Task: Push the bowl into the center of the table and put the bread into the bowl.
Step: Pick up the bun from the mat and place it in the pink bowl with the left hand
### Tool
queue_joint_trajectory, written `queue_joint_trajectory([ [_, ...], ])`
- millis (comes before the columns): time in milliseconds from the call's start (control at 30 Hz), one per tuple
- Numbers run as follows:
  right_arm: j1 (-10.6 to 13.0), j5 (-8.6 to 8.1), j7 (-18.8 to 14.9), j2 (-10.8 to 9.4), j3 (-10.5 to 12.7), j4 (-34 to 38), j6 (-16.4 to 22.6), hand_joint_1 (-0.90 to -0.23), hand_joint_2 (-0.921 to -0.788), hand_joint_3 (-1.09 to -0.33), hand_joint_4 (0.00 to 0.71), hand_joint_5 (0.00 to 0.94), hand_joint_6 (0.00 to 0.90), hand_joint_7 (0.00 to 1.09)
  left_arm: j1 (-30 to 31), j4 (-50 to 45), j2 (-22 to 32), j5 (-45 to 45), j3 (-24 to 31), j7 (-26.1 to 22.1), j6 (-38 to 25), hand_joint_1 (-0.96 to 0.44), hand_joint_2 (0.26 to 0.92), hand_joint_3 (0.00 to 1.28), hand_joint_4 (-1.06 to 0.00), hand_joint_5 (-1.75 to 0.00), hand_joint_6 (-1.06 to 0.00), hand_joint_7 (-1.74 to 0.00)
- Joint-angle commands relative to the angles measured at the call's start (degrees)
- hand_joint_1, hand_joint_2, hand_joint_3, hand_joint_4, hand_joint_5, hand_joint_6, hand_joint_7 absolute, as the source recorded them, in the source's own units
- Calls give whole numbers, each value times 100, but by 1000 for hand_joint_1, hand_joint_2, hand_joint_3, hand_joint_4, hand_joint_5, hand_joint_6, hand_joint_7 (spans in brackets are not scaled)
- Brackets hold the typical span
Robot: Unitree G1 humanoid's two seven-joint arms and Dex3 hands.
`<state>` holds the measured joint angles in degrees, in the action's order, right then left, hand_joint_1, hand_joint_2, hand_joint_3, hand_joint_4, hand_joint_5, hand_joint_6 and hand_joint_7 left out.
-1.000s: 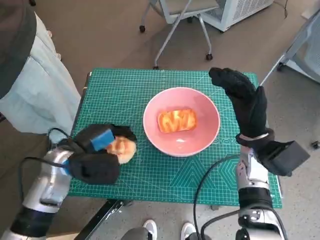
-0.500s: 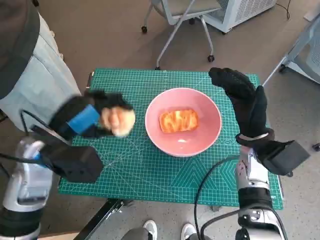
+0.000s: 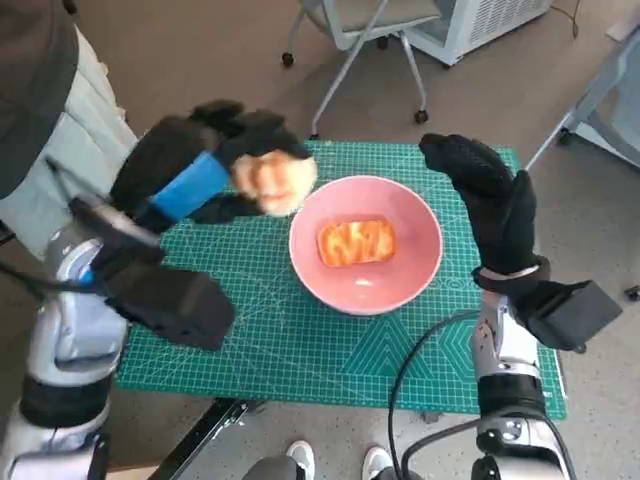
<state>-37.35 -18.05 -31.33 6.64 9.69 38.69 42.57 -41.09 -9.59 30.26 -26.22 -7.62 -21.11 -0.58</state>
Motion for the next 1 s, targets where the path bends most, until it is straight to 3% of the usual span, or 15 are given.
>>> queue_joint_trajectory([
  [33, 101, -64, -80, 51, 33, -6, -82, -634, -921, -758, 151, 2, 32, 514, -433, 320, -284, -62, -352, -121, -42, 3, 896, 9, -858, -986, -697, -1085],
  [167, 125, -82, -99, 61, 53, -32, -91, -643, -921, -756, 151, 2, 32, 514, -670, 722, -538, -12, -596, -268, -99, 2, 915, 44, -763, -1085, -629, -1158],
  [233, 141, -91, -108, 70, 65, -51, -95, -648, -921, -755, 152, 2, 32, 515, -781, 1037, -650, 12, -727, -357, -81, 2, 918, 125, -660, -1190, -535, -1256],
  [267, 147, -92, -111, 72, 69, -57, -96, -650, -921, -755, 151, 2, 32, 515, -825, 1183, -689, 26, -776, -393, -55, 3, 901, 130, -606, -1066, -489, -1154],
  [333, 163, -102, -117, 86, 85, -79, -101, -654, -921, -755, 152, 2, 34, 516, -916, 1551, -741, 63, -889, -489, 86, -12, 888, 86, -548, -526, -471, -658],
  [367, 178, -105, -109, 91, 91, -113, -113, -655, -921, -754, 152, 1, 34, 517, -982, 1794, -784, 70, -952, -515, 168, -25, 891, 62, -534, -346, -478, -478],
  [467, 218, -108, -81, 96, 110, -196, -138, -656, -921, -755, 151, 1, 35, 518, -1130, 2454, -931, 74, -1077, -495, 371, -74, 877, 23, -464, -113, -460, -237],
  [733, 302, -72, 27, 98, 163, -293, -130, -653, -921, -754, 153, 2, 36, 520, -1111, 3584, -1233, 86, -1186, -218, 849, -109, 859, 1, -329, -6, -454, -70],
  [1000, 315, -58, 133, 86, 166, -343, -153, -652, -921, -753, 154, 2, 36, 520, -961, 3719, -1281, 282, -1069, -252, 1055, -110, 856, 0, -289, 0, -456, -41],
])
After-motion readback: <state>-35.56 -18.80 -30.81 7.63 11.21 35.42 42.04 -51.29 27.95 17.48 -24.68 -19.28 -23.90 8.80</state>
